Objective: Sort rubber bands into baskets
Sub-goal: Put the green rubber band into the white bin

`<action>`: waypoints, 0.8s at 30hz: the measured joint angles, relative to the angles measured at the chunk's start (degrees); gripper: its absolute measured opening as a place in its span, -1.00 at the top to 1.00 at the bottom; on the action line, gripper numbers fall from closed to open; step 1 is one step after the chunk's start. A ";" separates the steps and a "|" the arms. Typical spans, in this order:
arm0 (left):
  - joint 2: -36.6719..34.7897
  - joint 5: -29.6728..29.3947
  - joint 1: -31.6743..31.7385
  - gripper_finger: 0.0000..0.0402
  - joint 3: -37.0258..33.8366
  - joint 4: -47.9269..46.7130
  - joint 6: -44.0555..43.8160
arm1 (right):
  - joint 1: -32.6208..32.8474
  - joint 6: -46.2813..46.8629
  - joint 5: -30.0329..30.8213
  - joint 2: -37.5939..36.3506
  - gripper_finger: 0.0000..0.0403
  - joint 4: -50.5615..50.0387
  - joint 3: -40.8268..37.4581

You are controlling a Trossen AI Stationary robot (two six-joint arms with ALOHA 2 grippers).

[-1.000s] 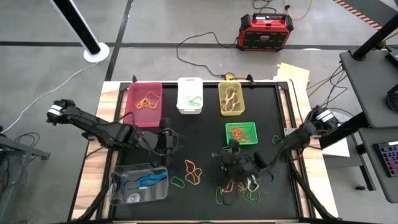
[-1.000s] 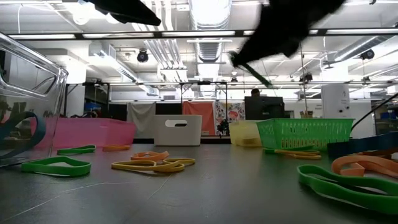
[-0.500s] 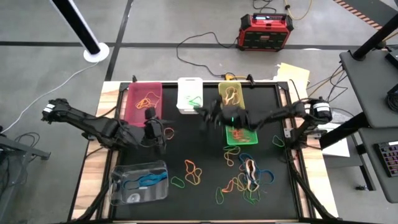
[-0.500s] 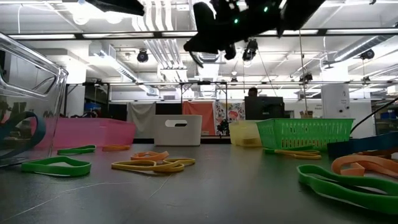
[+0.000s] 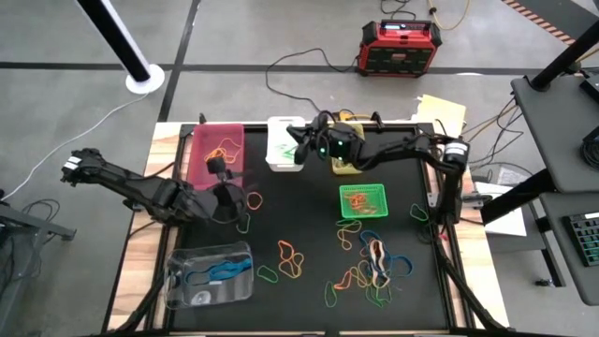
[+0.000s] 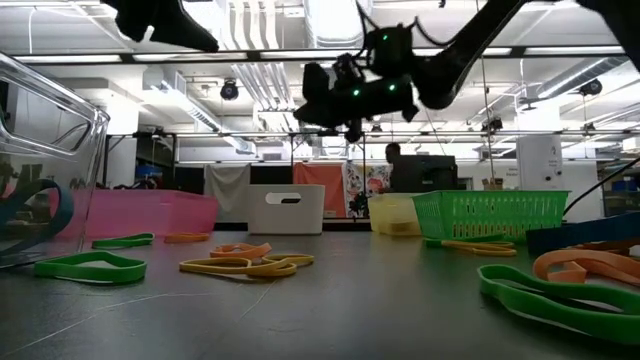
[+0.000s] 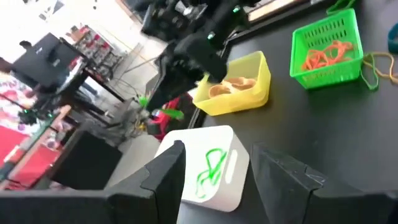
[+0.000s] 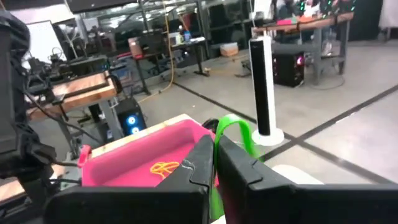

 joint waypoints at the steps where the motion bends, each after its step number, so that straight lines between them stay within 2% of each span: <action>1: 0.00 -0.03 0.03 0.17 -0.04 0.04 0.62 | -0.48 0.02 -0.66 1.12 0.96 -0.23 1.15; 6: 0.17 0.03 0.03 0.17 0.45 0.56 -1.21 | -1.87 0.47 -0.88 5.64 0.96 -5.64 7.53; 12: 0.27 0.01 -0.05 0.17 0.47 0.39 -7.21 | -2.72 0.47 -0.91 9.12 0.96 -20.56 16.33; 17: 0.50 0.03 -0.04 0.17 0.42 0.21 -8.55 | -3.71 -1.86 -0.73 10.46 0.95 -33.98 23.50; 21: 0.73 0.01 0.02 0.17 0.42 0.23 -8.51 | -4.48 -3.73 -0.68 10.14 0.95 -43.79 26.32; 24: 1.25 0.03 0.19 0.17 0.42 0.22 -8.30 | -4.83 -4.42 -0.71 10.16 0.95 -46.81 27.13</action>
